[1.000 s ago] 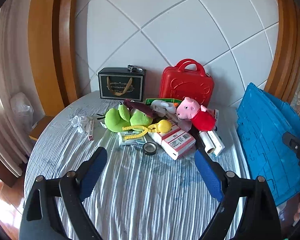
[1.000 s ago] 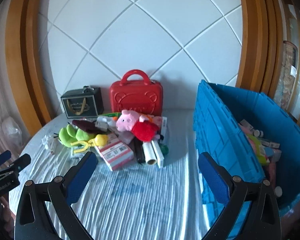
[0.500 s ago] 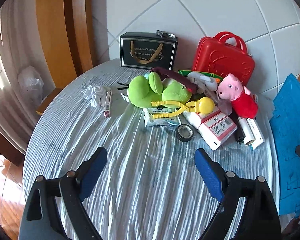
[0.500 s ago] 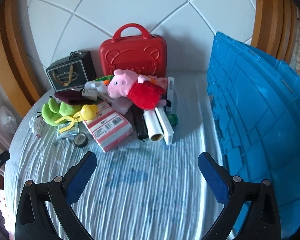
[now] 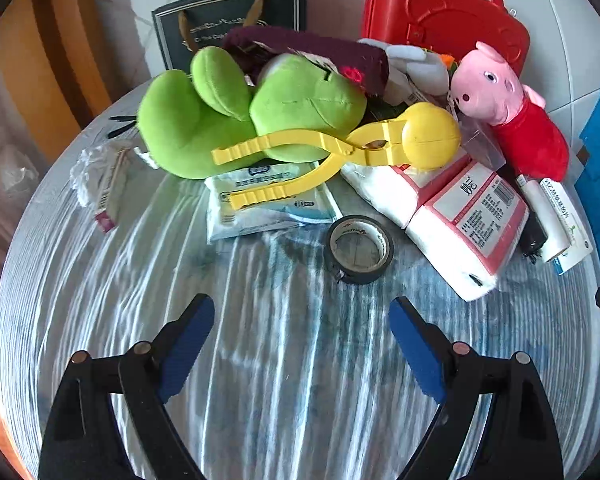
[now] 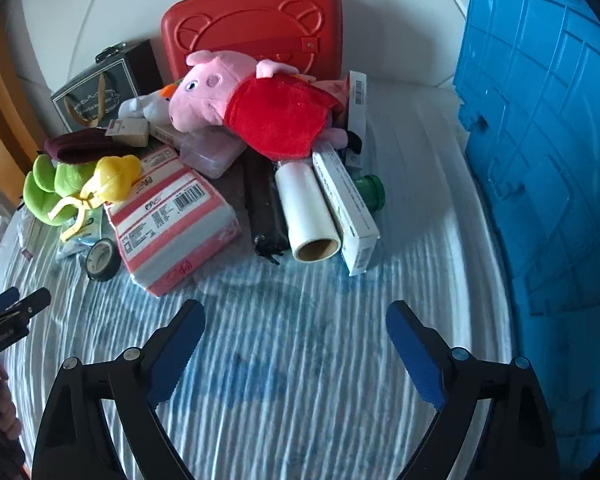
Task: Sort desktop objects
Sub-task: 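Reach the left gripper to the black tape roll and grasp it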
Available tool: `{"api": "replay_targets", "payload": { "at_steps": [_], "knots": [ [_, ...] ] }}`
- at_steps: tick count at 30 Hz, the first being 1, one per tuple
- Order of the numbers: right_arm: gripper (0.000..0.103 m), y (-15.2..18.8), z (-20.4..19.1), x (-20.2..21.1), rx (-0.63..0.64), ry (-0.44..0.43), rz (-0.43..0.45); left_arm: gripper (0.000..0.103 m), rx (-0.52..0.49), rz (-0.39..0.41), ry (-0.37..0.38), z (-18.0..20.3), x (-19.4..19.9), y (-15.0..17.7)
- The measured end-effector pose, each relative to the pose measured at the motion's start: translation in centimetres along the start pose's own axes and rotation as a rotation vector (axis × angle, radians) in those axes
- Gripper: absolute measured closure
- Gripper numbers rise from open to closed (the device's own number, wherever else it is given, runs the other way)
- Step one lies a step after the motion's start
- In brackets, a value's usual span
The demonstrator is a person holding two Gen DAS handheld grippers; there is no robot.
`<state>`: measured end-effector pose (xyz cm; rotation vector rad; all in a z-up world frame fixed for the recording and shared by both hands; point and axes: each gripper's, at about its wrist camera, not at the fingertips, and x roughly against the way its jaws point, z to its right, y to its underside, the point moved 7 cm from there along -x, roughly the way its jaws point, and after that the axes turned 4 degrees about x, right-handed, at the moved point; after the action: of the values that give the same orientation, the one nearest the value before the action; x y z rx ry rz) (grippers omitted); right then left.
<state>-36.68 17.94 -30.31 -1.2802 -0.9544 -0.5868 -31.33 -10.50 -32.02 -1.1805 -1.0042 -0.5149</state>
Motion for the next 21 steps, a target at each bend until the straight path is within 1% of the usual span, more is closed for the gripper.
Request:
{"api": "replay_targets", "payload": {
  "at_steps": [3,6,8,10,12,13,14,16,17,19,20,21],
  "knots": [
    [0.01,0.1,-0.4,-1.7,0.002,-0.013,-0.017,0.013,-0.025,-0.012,0.006,1.4,-3.1,-1.1],
    [0.01,-0.4,-1.1,-2.4,0.009,-0.025,-0.008,0.013,-0.038,-0.023,0.006,2.5,-5.5,-1.9],
    [0.01,-1.0,-1.9,-2.7,0.013,-0.041,0.001,0.012,-0.028,-0.018,0.041,3.1,-6.1,-2.3],
    [0.01,-1.5,-2.7,-3.1,0.023,-0.053,0.006,0.012,-0.041,-0.024,0.02,3.6,-7.0,-2.4],
    [0.01,-2.0,-3.6,-3.5,0.032,-0.067,0.007,0.011,-0.046,-0.051,0.034,4.1,-8.1,-2.1],
    [0.01,-2.2,-4.1,-3.7,0.037,-0.074,0.006,0.012,-0.05,-0.015,0.026,4.2,-8.0,-2.2],
    [0.01,-2.4,-4.5,-4.0,0.042,-0.082,0.003,0.014,-0.058,-0.011,0.033,4.3,-7.9,-2.2],
    [0.01,-2.9,-5.5,-4.7,0.065,-0.089,-0.001,0.043,-0.051,-0.001,0.045,3.7,-7.3,-2.1],
    [0.01,-3.2,-5.9,-5.0,0.081,-0.085,0.001,0.048,-0.05,-0.002,0.045,3.2,-7.0,-1.9],
    [0.012,-3.9,-6.5,-5.5,0.101,-0.093,0.006,0.048,-0.035,-0.017,0.036,1.7,-6.4,-1.2],
    [0.02,-4.4,-6.6,-5.7,0.105,-0.093,0.013,0.048,-0.028,-0.021,0.026,0.9,-6.2,-0.8],
    [0.03,-4.9,-6.5,-6.0,0.109,-0.078,0.02,0.048,-0.013,-0.024,0.017,-0.2,-5.8,-0.3]
  ]
}}
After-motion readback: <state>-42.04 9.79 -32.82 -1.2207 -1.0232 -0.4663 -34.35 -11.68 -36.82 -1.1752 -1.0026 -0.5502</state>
